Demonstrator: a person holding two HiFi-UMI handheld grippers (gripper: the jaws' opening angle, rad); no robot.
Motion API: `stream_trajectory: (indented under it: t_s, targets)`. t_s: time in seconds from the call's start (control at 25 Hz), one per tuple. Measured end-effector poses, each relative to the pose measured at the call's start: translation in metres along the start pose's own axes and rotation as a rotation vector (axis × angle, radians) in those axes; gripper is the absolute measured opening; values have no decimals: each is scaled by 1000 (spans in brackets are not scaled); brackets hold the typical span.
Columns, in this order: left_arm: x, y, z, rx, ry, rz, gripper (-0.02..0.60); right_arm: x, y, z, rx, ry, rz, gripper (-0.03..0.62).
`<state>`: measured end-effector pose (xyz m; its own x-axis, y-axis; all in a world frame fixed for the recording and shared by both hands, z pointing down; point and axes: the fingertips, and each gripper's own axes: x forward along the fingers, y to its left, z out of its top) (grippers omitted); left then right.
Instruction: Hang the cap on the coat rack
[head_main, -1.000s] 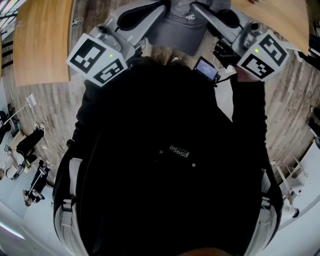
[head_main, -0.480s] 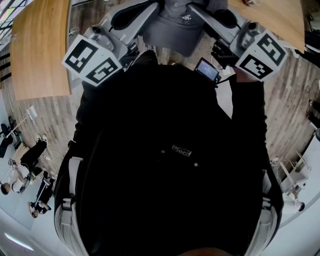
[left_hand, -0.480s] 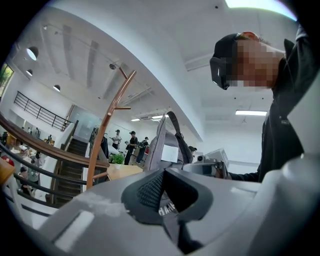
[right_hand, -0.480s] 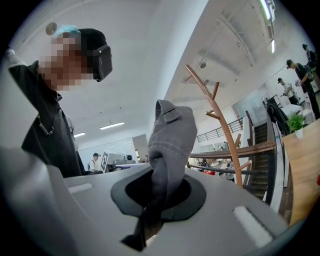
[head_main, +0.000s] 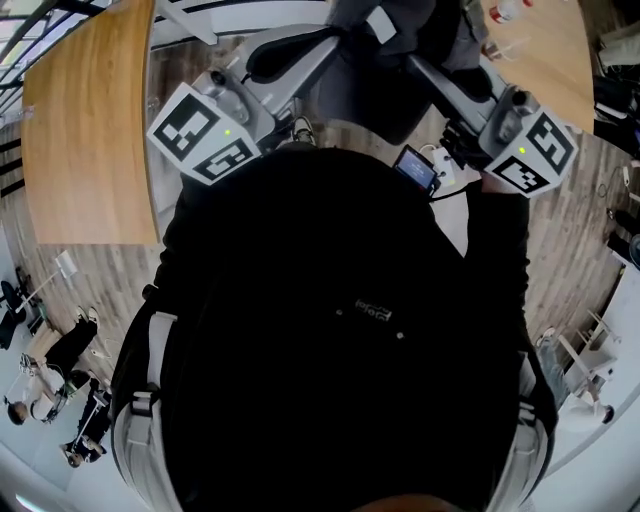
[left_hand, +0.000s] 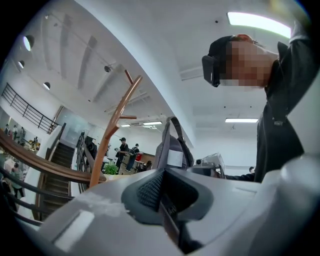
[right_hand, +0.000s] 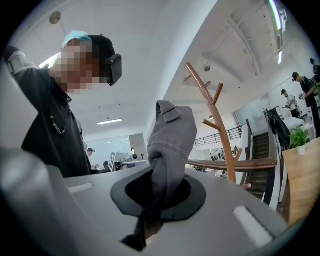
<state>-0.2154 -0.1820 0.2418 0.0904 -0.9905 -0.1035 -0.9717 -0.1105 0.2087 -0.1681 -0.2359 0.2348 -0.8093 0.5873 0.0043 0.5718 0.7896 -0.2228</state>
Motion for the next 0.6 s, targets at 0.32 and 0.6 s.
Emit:
stream_trajectory:
  t_s: [0.32,0.6]
  targets:
    - [-24,71,41,-79,-188,-15,2,36,-20,12,9,-22,-4,31]
    - [-18,89,40,-37,-89,-72,2,57,-35,25,4,-23,-34,31]
